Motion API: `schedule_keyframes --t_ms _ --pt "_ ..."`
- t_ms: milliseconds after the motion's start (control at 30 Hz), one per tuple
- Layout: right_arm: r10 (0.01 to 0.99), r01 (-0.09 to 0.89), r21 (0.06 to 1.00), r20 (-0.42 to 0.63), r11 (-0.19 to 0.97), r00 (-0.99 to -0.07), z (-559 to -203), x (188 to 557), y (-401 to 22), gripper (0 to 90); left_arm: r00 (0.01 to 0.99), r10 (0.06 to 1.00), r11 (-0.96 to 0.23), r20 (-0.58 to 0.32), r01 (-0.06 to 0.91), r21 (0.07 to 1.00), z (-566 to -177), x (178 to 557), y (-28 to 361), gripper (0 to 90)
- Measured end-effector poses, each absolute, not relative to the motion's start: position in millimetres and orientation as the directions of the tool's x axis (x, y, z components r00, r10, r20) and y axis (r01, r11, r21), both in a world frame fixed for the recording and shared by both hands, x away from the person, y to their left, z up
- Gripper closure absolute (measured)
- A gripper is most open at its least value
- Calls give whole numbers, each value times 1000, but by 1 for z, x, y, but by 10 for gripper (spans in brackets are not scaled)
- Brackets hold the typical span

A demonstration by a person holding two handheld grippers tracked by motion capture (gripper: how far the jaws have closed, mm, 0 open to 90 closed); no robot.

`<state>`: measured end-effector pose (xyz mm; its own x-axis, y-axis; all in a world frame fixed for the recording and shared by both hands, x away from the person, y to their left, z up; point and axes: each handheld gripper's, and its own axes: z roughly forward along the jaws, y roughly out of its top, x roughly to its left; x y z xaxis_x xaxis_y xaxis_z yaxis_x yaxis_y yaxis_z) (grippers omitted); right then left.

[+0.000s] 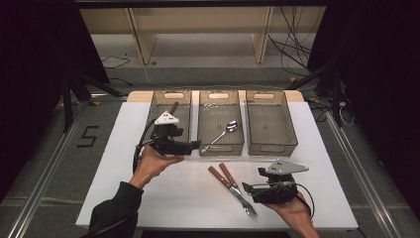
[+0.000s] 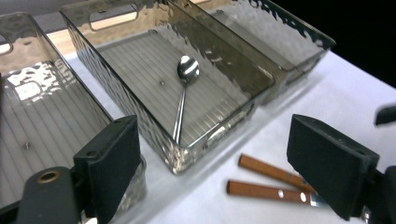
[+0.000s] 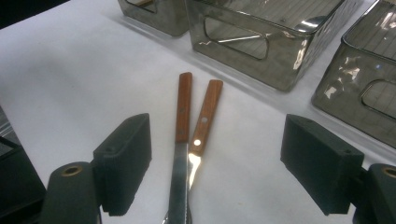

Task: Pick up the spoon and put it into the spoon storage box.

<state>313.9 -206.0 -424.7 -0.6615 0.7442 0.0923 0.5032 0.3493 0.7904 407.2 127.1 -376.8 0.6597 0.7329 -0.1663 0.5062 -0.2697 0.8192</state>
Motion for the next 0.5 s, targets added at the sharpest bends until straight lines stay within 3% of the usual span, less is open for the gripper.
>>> schedule_keyframes --t_ms 500 --pt "707 501 756 72 422 -704 -420 327 -184 258 652 737 -217 -176 475 853 -403 366 162 160"
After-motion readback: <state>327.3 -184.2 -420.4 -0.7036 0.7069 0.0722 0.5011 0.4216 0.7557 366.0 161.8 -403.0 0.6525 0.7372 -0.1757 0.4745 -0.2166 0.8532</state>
